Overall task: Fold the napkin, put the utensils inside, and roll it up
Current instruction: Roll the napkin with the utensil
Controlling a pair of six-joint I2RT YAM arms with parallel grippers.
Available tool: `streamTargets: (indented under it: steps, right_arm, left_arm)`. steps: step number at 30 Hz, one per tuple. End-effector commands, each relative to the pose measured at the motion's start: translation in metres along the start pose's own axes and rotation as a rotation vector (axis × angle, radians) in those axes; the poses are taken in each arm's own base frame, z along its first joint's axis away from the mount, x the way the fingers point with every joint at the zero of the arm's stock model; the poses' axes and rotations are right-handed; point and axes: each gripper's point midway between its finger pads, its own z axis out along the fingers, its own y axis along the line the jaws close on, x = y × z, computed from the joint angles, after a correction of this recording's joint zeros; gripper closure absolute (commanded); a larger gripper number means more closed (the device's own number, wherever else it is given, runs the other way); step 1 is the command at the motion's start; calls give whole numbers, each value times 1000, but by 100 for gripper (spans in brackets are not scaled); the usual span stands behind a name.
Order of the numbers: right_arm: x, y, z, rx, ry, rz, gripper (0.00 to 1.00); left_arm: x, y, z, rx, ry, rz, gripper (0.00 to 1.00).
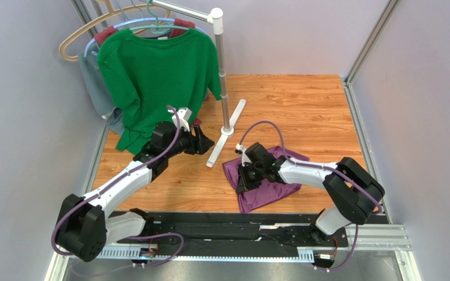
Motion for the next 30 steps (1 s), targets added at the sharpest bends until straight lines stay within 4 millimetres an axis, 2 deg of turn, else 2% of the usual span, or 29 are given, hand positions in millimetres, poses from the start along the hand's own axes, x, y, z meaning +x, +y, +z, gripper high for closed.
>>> streamTargets:
  steps: [1, 5, 12, 17, 25, 30]
  right_arm:
    - [-18, 25, -16, -176, -85, 6, 100]
    - [-25, 26, -27, -252, -120, 26, 100]
    - [-35, 7, -40, -288, -162, 74, 100]
    - [-39, -4, -46, -302, -195, 112, 100]
    - [-31, -27, -44, -280, -207, 196, 100]
    - [-25, -40, -42, -251, -217, 237, 100]
  left_arm:
    - [-5, -12, 8, 97, -24, 57, 29]
    - [-8, -20, 13, 160, -45, 98, 29]
    - [7, -37, 28, 286, -7, 198, 29]
    - [16, -45, 40, 311, 27, 217, 29]
    - [31, -61, 61, 350, 74, 288, 29]
    - [32, -57, 74, 303, 90, 269, 29]
